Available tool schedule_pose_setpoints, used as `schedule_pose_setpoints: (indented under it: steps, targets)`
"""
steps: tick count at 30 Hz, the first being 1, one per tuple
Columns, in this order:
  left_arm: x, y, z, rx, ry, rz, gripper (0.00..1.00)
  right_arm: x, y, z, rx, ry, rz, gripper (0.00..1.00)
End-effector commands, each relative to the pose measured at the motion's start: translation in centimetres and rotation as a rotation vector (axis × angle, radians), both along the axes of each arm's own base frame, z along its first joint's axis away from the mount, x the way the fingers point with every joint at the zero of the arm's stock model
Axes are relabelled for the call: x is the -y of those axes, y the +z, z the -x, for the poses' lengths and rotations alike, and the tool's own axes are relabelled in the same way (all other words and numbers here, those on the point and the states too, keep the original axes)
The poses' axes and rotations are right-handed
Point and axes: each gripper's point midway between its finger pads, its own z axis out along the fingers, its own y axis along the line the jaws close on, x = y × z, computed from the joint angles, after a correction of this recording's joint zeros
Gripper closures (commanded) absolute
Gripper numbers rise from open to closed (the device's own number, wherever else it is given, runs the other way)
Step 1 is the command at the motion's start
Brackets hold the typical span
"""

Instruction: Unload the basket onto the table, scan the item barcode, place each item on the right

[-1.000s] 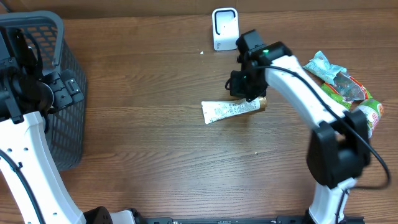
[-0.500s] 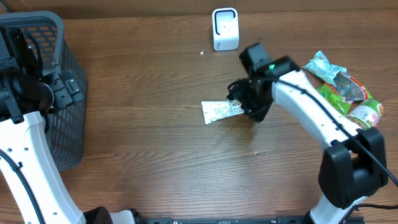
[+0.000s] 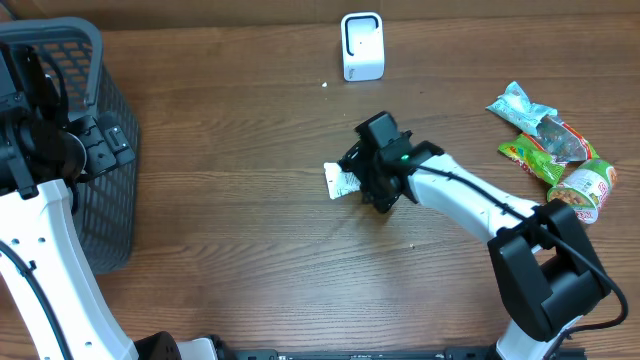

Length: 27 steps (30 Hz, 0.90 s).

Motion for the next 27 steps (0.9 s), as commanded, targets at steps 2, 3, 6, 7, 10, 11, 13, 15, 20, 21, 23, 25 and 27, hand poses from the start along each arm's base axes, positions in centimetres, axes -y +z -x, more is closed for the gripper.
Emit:
schedule_pose_setpoints:
  steps: [2, 3, 6, 7, 10, 11, 13, 15, 20, 21, 23, 25, 27]
  targets:
    - [-0.1, 0.0, 0.0, -0.002, -0.013, -0.003, 0.00, 1.6, -0.1, -1.0, 0.122, 0.119, 0.169, 0.18]
    - [-0.1, 0.0, 0.0, -0.002, -0.013, -0.003, 0.00, 1.7, -0.1, -1.0, 0.133, 0.147, 0.184, 0.19]
    - [-0.1, 0.0, 0.0, -0.003, -0.013, -0.003, 0.00, 2.2, -0.1, -1.4, 0.150, 0.178, 0.213, 0.24]
    - [-0.1, 0.0, 0.0, -0.002, -0.013, -0.003, 0.00, 2.4, -0.1, -1.5, 0.152, 0.172, 0.221, 0.25]
    - [-0.1, 0.0, 0.0, -0.002, -0.013, -0.003, 0.00, 2.9, 0.0, -1.9, 0.166, 0.155, 0.240, 0.25]
    - [-0.1, 0.0, 0.0, -0.002, -0.013, -0.003, 0.00, 2.9, 0.1, -2.0, 0.170, 0.148, 0.242, 0.25]
    - [-0.1, 0.0, 0.0, -0.003, -0.013, -0.003, 0.00, 2.8, 0.1, -2.3, 0.180, 0.144, 0.235, 0.25]
    - [-0.1, 0.0, 0.0, -0.002, -0.013, -0.003, 0.00, 2.6, 0.2, -2.5, 0.180, 0.100, 0.215, 0.24]
    - [-0.1, 0.0, 0.0, -0.002, -0.013, -0.003, 0.00, 2.1, -1.2, -2.9, 0.166, 0.054, 0.196, 0.25]
    - [-0.1, 0.0, 0.0, -0.002, -0.013, -0.003, 0.00, 2.1, -1.6, -2.9, 0.162, 0.055, 0.198, 0.26]
    - [-0.1, 0.0, 0.0, -0.003, -0.013, -0.003, 0.00, 2.1, -2.5, -2.8, 0.146, 0.055, 0.201, 0.29]
    - [-0.1, 0.0, 0.0, -0.002, -0.013, -0.003, 0.00, 2.1, -2.8, -2.8, 0.139, 0.058, 0.202, 0.34]
    - [-0.1, 0.0, 0.0, -0.003, -0.013, -0.003, 0.00, 2.0, -2.8, -2.7, 0.140, 0.069, 0.201, 0.42]
